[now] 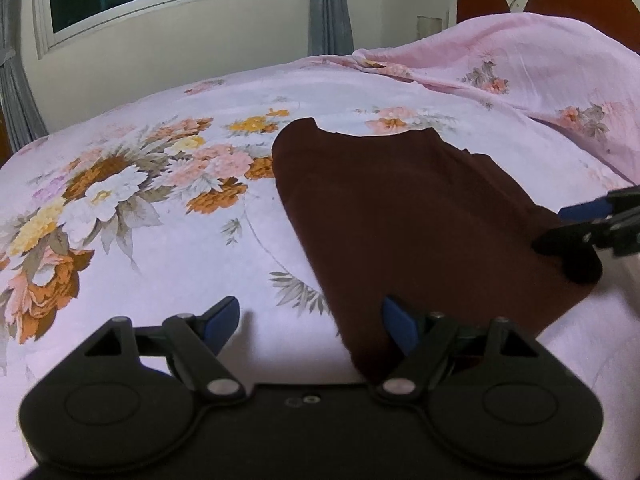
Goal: Fold small clothes
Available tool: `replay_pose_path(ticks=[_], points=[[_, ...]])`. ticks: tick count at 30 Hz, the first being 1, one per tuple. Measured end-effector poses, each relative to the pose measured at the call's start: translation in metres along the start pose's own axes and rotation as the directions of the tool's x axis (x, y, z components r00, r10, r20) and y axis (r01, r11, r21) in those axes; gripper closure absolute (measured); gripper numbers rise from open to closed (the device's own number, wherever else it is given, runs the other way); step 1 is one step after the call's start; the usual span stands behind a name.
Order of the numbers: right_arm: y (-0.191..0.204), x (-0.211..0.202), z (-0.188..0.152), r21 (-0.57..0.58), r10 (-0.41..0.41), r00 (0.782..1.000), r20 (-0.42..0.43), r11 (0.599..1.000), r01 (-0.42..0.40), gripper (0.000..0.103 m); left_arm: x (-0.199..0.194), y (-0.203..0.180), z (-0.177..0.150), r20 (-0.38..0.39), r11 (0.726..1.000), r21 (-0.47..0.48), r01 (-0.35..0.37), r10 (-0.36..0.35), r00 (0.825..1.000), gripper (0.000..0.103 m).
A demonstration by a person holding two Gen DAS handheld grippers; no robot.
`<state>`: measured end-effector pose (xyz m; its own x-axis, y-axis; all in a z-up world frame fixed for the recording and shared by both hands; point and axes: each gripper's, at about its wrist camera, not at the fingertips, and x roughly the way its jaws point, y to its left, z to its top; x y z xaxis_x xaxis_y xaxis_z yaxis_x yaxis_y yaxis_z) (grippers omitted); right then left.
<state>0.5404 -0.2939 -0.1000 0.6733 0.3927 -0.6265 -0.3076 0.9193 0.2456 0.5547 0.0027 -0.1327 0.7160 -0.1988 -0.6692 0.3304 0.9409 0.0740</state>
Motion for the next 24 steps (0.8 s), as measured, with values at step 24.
replay_pose_path(ticks=[24], points=[[-0.104, 0.022, -0.016, 0.508, 0.440, 0.894, 0.083, 0.753, -0.418, 0.038, 0.067, 0.108, -0.032, 0.109, 0.519, -0.570, 0.637, -0.721, 0.685, 0.056]])
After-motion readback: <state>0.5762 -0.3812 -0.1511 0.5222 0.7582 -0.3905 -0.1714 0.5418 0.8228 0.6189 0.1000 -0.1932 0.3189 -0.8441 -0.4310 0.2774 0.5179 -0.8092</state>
